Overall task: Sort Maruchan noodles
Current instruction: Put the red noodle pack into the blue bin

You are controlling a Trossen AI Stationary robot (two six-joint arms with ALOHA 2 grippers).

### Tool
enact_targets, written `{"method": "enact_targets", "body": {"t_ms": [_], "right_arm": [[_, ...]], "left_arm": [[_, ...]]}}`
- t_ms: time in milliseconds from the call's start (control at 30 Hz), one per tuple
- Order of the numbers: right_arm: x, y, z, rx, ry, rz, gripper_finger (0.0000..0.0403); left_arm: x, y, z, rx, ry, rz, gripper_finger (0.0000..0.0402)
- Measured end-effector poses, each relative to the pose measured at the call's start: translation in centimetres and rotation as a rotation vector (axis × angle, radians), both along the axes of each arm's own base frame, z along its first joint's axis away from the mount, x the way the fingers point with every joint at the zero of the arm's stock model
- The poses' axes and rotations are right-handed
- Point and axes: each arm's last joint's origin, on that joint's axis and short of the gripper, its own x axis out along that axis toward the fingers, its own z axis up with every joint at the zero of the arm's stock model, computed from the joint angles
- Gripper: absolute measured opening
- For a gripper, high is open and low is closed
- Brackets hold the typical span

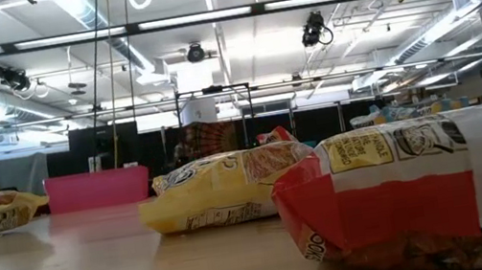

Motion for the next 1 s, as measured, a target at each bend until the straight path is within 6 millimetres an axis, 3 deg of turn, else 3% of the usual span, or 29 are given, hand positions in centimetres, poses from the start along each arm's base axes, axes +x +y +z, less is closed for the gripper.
{"method": "enact_targets", "body": {"t_ms": [300, 433, 633, 833, 1000], "right_arm": [[1.0, 0.5, 1.4, 0.074, -0.064, 0.074, 0.033], [1.1, 0.3, 1.5, 0.122, -0.08, 0.076, 0.0276], [1.2, -0.1, 1.5, 0.183, -0.081, 0.063, 0.0153], [1.3, -0.5, 1.4, 0.243, -0.071, -0.029, 0.0139], [1.1, -1.2, 1.6, 0.289, -0.013, -0.324, 0.0139]], "left_arm": [[0.8, 0.1, -0.6, -0.001, 0.01, 0.013, 0.0011], [0.8, 0.1, -0.6, -0.001, 0.007, 0.012, 0.0011], [0.7, 0.1, -0.7, 0.002, 0.017, 0.032, 0.002], [-0.1, 0.4, -0.4, 0.043, 0.035, 0.085, 0.0079], [-2.7, 1.2, 0.2, 0.088, 0.127, 0.224, 0.0155]]}}
